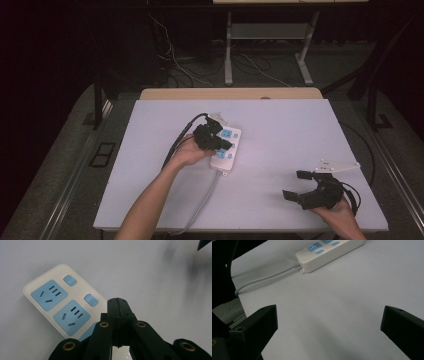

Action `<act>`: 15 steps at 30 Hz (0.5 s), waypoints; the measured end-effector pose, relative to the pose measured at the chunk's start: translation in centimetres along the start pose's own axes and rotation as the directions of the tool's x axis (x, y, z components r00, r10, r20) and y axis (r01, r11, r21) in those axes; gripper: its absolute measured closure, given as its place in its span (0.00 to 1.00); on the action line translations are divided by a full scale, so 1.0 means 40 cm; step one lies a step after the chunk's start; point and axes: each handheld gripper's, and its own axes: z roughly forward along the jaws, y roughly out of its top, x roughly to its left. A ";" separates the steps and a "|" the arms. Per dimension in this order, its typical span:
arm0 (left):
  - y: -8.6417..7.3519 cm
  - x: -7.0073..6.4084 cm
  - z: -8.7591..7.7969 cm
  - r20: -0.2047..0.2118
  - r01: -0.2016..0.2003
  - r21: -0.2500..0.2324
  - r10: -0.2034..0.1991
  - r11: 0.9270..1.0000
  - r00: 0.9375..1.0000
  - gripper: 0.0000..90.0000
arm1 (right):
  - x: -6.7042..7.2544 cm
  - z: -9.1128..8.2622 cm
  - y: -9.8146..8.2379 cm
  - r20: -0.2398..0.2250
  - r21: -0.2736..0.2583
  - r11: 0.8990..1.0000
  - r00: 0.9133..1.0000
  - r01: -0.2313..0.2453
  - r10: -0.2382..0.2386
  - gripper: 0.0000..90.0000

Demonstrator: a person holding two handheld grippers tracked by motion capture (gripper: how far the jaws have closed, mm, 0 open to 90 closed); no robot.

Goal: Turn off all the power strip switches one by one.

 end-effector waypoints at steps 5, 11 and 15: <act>-0.001 -0.002 0.018 0.017 -0.005 0.022 0.004 1.000 1.000 0.99 | 0.000 0.001 0.000 -0.005 0.001 1.000 1.000 0.004 -0.004 0.01; -0.004 -0.003 0.036 0.028 -0.008 0.048 0.006 0.999 1.000 0.99 | 0.001 0.004 0.000 -0.005 0.009 1.000 1.000 0.008 -0.008 0.01; -0.005 -0.004 0.049 0.028 -0.014 0.060 0.013 0.998 1.000 0.99 | 0.001 0.005 0.000 -0.006 0.013 1.000 1.000 0.009 -0.009 0.01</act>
